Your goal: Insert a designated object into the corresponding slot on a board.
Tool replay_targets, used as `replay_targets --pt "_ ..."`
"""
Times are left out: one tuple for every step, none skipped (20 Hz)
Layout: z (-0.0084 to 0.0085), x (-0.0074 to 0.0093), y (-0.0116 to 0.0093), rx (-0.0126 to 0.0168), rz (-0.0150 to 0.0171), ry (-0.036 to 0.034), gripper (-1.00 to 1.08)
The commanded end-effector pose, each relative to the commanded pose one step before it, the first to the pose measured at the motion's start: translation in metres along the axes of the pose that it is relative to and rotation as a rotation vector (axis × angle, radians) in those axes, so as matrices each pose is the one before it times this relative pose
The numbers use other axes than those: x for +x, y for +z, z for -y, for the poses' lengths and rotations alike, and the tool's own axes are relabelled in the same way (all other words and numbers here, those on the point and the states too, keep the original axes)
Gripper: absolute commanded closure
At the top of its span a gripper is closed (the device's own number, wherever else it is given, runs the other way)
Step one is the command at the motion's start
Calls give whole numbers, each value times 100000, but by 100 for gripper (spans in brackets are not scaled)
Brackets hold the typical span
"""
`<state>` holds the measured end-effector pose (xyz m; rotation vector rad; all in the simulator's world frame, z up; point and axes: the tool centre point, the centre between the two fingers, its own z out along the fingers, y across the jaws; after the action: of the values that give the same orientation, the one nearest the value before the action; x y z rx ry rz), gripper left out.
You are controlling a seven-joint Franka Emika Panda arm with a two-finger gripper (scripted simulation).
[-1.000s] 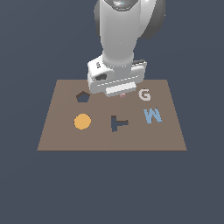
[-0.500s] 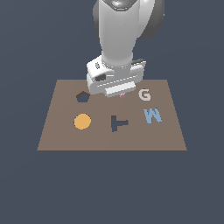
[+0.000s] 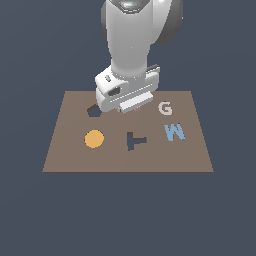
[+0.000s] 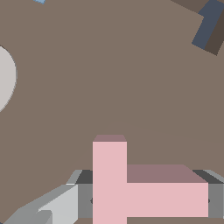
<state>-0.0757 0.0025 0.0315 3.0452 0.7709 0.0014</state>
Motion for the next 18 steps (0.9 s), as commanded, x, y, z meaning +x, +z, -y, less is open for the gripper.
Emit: replay_targets --pt "-442 -38 -40 -31 -41 -6160 108" --pt "-190 -20 -11 -2 -5 -2755 108" --pt "-200 -21 -11 -2 -5 -2893 108" --pt "-210 -22 -12 -2 -6 -3030 108" --pt "-220 -23 -12 -2 -6 -3168 108" --pt "-230 -24 -13 -2 -6 -3307 108" --pt "-240 -25 -13 -3 -6 -3447 108" --pt "-250 -26 -14 -3 -6 -3589 108" --pt "-259 -27 -14 -3 -6 -3721 108" --pt "-263 -27 -15 -3 -6 -3768 108" --pt "-264 -28 -15 -3 -6 -3776 108" --pt "-265 -27 -15 -3 -6 -3785 108" --pt "-266 -28 -15 -3 -6 -3794 108" --pt "-267 -28 -15 -4 -6 -3804 108" --pt "-268 -28 -15 -4 -6 -3814 108" --pt "-268 -28 -15 -4 -6 -3824 108" --pt "-269 -28 -15 -4 -6 -3835 108" --pt "-270 -28 -15 -4 -6 -3846 108"
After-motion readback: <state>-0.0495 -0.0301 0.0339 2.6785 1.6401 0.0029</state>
